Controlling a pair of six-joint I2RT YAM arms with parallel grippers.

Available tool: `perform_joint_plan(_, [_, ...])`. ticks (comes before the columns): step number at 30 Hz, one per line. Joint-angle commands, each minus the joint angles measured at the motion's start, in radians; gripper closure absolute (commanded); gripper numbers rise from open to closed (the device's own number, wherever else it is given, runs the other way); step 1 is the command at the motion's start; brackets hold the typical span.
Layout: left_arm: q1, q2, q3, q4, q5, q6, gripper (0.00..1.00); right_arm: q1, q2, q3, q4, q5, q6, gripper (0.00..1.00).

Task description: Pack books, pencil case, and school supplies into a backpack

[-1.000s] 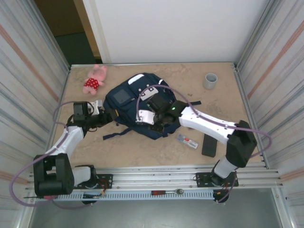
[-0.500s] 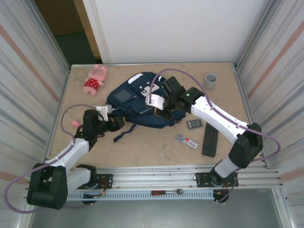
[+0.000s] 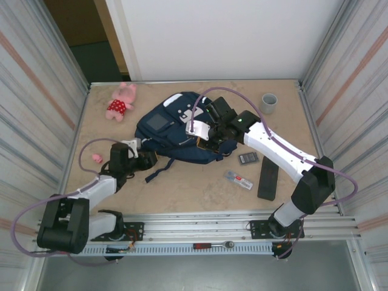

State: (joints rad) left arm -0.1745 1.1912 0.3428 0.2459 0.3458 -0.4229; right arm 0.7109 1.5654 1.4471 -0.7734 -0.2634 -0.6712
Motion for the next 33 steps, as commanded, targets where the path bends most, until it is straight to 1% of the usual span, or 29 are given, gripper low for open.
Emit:
perform_joint_plan(1, [-0.011,0.032,-0.006,0.046,-0.020,0.043,0.41,-0.005,-0.003,0.063,0.037,-0.028,-0.028,1.00])
perform_joint_plan(4, [-0.030,0.068,0.010,0.080,0.005,0.082,0.42,-0.003,-0.002,0.069,0.036,-0.030,-0.028,1.00])
perform_joint_plan(7, [-0.050,0.124,0.021,0.150,0.022,0.111,0.45,-0.002,-0.003,0.075,0.036,-0.031,-0.025,1.00])
perform_joint_plan(9, [-0.052,0.159,0.044,0.154,0.024,0.131,0.52,-0.001,-0.004,0.074,0.037,-0.034,-0.023,1.00])
perform_joint_plan(11, [-0.052,0.181,0.060,0.171,0.062,0.150,0.61,0.001,-0.003,0.072,0.037,-0.035,-0.018,1.00])
perform_joint_plan(13, [-0.057,0.181,0.056,0.213,0.111,0.151,0.72,0.001,-0.001,0.067,0.041,-0.030,-0.009,1.00])
perform_joint_plan(15, [-0.077,0.162,0.051,0.219,0.118,0.168,0.85,0.001,-0.001,0.054,0.058,-0.012,0.010,1.00])
perform_joint_plan(16, [-0.086,0.145,0.051,0.207,0.119,0.183,0.90,0.002,0.001,0.042,0.074,0.007,0.023,1.00])
perform_joint_plan(19, [-0.120,0.114,0.070,0.131,0.085,0.207,0.99,0.023,0.003,-0.017,0.171,0.132,0.069,1.00])
perform_joint_plan(22, [-0.146,0.102,0.099,0.061,0.105,0.228,1.00,0.041,0.019,-0.057,0.248,0.185,0.114,1.00])
perform_joint_plan(26, [-0.202,0.058,0.111,0.036,0.146,0.254,1.00,0.045,0.047,-0.084,0.321,0.201,0.167,1.00])
perform_joint_plan(30, [-0.266,0.018,0.142,-0.019,0.214,0.317,1.00,0.043,0.074,-0.095,0.370,0.186,0.213,1.00])
perform_joint_plan(33, [-0.277,0.001,0.149,-0.038,0.234,0.322,1.00,0.037,0.075,-0.102,0.382,0.163,0.220,1.00])
